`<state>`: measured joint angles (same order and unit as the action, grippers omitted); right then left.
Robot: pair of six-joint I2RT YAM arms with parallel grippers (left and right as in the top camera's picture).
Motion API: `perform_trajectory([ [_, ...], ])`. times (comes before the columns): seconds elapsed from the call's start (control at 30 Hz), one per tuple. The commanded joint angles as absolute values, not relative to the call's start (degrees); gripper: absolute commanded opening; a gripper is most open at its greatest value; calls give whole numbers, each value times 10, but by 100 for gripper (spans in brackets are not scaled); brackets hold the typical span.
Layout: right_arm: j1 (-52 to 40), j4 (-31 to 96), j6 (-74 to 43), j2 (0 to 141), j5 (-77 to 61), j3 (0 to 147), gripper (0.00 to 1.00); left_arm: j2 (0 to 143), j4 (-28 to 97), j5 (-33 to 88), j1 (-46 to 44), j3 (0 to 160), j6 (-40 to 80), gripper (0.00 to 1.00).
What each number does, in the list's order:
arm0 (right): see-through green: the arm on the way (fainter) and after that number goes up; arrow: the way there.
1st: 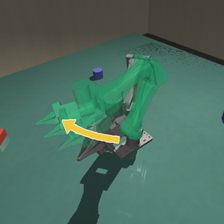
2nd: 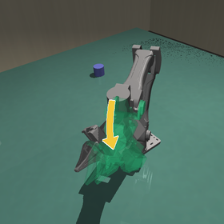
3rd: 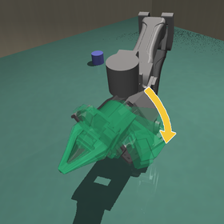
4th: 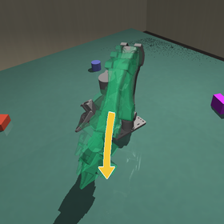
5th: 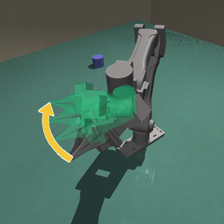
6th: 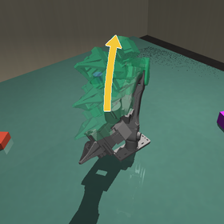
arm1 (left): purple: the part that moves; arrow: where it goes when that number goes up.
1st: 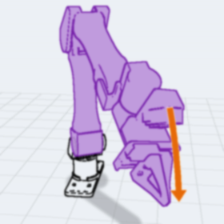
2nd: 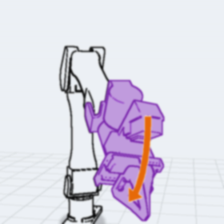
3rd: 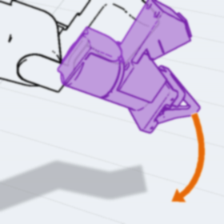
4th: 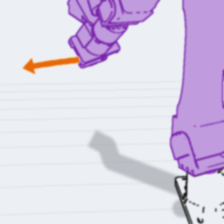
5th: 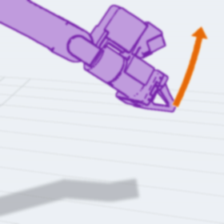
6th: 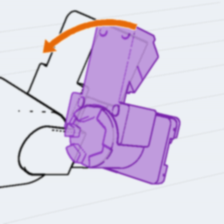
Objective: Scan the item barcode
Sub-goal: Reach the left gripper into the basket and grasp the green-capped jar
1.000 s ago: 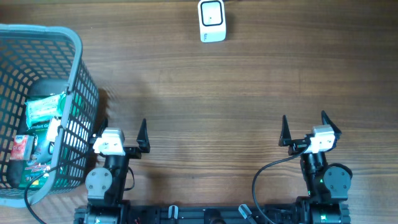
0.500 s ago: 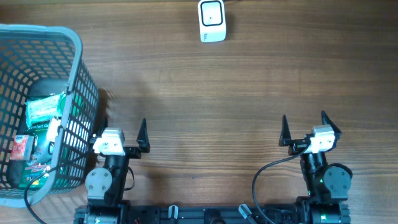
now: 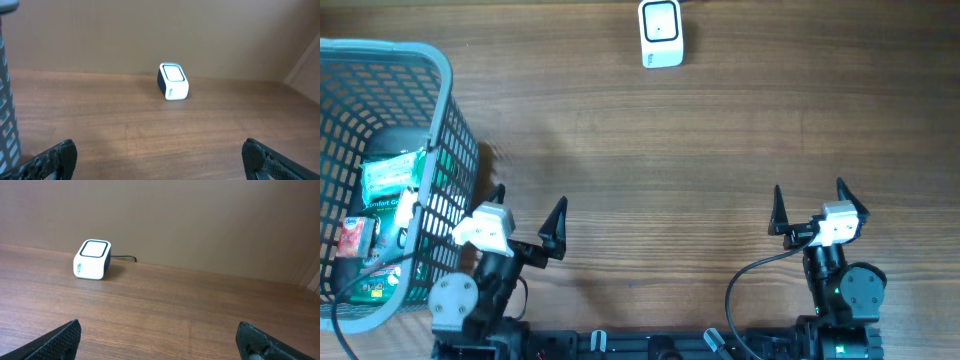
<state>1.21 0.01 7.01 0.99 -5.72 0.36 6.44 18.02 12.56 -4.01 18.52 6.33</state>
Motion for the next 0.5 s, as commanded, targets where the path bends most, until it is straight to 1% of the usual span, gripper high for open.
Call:
perform_trajectory([
  [0.0, 10, -3, 75, 8, -53, 3, 100, 135, 217, 161, -37, 266, 69, 100],
  [0.07, 10, -3, 75, 8, -53, 3, 100, 169, 239, 187, -37, 310, 70, 100],
  [0.3, 10, -3, 75, 8, -53, 3, 100, 280, 389, 189, -37, 505, 73, 100],
  [0.37, 10, -3, 75, 8, -53, 3, 100, 289, 404, 247, -37, 523, 73, 100],
  [0.47, 10, -3, 75, 8, -53, 3, 100, 291, 436, 240, -37, 523, 65, 100],
])
